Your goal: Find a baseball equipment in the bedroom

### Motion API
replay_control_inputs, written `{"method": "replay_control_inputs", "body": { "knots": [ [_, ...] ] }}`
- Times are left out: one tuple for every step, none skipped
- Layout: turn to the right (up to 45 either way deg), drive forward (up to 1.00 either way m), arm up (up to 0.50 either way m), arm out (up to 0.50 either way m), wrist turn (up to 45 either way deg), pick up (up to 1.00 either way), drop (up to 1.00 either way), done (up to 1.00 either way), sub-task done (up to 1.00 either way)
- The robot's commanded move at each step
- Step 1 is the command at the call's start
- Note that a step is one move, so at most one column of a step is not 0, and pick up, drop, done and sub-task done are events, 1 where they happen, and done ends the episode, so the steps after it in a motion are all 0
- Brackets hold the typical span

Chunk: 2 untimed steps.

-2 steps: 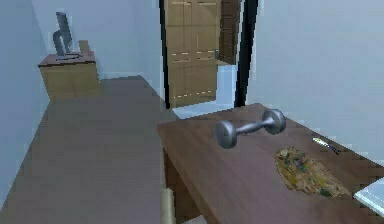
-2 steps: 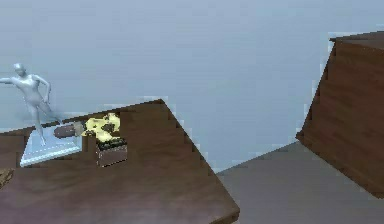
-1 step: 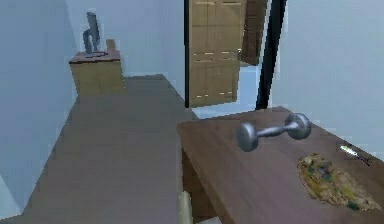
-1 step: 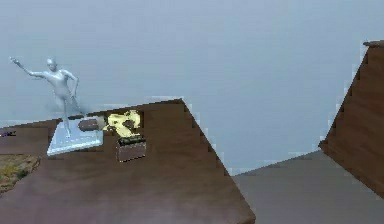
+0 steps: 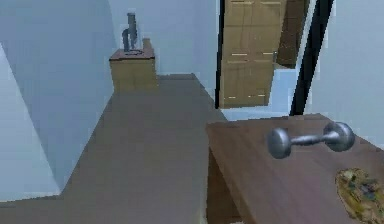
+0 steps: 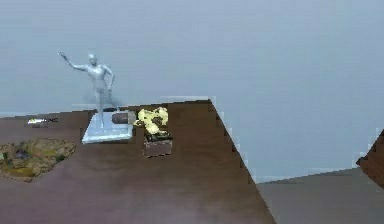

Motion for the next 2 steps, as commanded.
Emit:
{"method": "replay_control_inputs", "body": {
  "knots": [
    [21.0, 0.00, 0.00, 0.00, 0.0, 0.00, 0.00, 0.00, 0.00],
    [12.0, 0.00, 0.00, 0.00, 0.0, 0.00, 0.00, 0.00, 0.00]
  ]
}}
